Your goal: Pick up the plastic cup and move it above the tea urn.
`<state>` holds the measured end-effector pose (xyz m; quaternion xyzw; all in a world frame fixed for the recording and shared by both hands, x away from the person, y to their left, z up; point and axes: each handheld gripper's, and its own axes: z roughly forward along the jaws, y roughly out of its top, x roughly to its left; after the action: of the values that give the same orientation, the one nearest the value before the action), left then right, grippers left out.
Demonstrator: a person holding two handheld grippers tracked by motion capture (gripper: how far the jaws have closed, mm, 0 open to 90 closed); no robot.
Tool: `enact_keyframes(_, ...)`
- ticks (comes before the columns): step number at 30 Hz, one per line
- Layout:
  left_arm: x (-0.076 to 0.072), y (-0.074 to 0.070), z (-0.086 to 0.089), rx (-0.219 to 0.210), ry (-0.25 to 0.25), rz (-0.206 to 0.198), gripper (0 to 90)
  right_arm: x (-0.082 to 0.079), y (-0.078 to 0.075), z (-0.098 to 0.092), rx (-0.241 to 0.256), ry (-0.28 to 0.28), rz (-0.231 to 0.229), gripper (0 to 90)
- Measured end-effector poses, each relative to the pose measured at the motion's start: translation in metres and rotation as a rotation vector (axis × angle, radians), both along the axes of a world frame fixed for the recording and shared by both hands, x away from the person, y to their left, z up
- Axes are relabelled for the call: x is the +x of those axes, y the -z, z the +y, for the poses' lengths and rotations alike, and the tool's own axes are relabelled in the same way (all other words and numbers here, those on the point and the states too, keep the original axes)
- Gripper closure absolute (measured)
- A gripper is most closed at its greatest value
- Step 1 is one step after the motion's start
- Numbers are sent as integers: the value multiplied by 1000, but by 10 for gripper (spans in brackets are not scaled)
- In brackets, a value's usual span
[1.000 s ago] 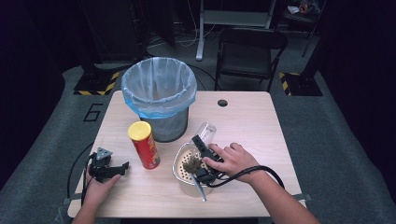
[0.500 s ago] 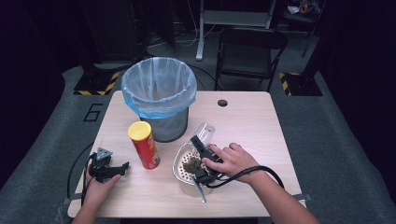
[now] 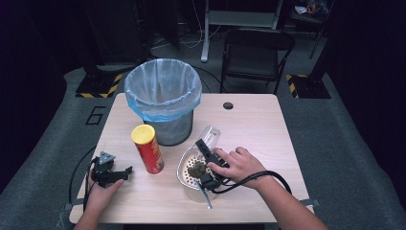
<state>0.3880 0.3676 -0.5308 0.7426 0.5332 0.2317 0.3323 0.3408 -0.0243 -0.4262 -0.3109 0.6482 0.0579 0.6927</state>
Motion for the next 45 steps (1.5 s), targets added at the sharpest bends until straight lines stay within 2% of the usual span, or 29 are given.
enact_keyframes(1,0,0,0,-1,-1,-3,121,0,2,-1,30,9,16,373)
enact_keyframes(6,0,0,0,-2,-1,-3,121,0,1,-1,21,6,23,373)
enact_keyframes(8,0,0,0,-1,-1,-3,121,0,-1,0,1,-4,13,373)
enact_keyframes(9,0,0,0,-1,-1,-3,121,-1,1,-2,32,3,25,373)
enact_keyframes(13,0,0,0,0,0,0,121,-1,-2,-1,1,-6,16,373)
enact_keyframes(14,0,0,0,0,0,0,121,-1,0,-2,32,2,25,373)
enact_keyframes(16,0,0,0,0,0,0,121,-1,0,-3,37,2,25,373)
enact_keyframes(18,0,0,0,-1,-1,-3,121,-1,-1,-3,37,1,25,373)
enact_keyframes(19,0,0,0,0,1,1,121,-1,-3,-1,1,-13,10,373)
enact_keyframes(23,0,0,0,0,0,-1,121,-2,-2,-3,25,-11,15,373)
enact_keyframes(25,0,0,0,-1,-1,-3,121,-2,-4,-2,8,-19,5,373)
enact_keyframes(29,0,0,0,-1,-1,-3,121,-3,-1,-4,51,-11,19,373)
enact_keyframes(30,0,0,0,0,2,2,121,-4,-3,-3,33,-16,-4,373)
enact_keyframes(31,0,0,0,-3,-2,-6,122,-4,-4,-3,27,-19,6,373)
enact_keyframes(33,0,0,0,0,0,0,121,-5,-3,-3,42,-17,-3,373)
enact_keyframes(34,0,0,0,0,0,-1,121,-5,-2,-4,71,-13,9,373)
enact_keyframes(38,0,0,0,-1,-1,-2,121,-4,-6,-3,56,-25,10,373)
enact_keyframes(39,0,0,0,-1,-1,-3,121,-5,-5,-4,89,-19,30,372)
enact_keyframes(40,0,0,0,1,2,4,121,-5,-9,-2,69,-31,7,372)
enact_keyframes(43,0,0,0,-1,-1,-2,121,-6,-6,-4,130,-17,40,372)
enact_keyframes(45,0,0,0,-3,-1,-5,121,-6,-6,-4,130,-18,41,372)
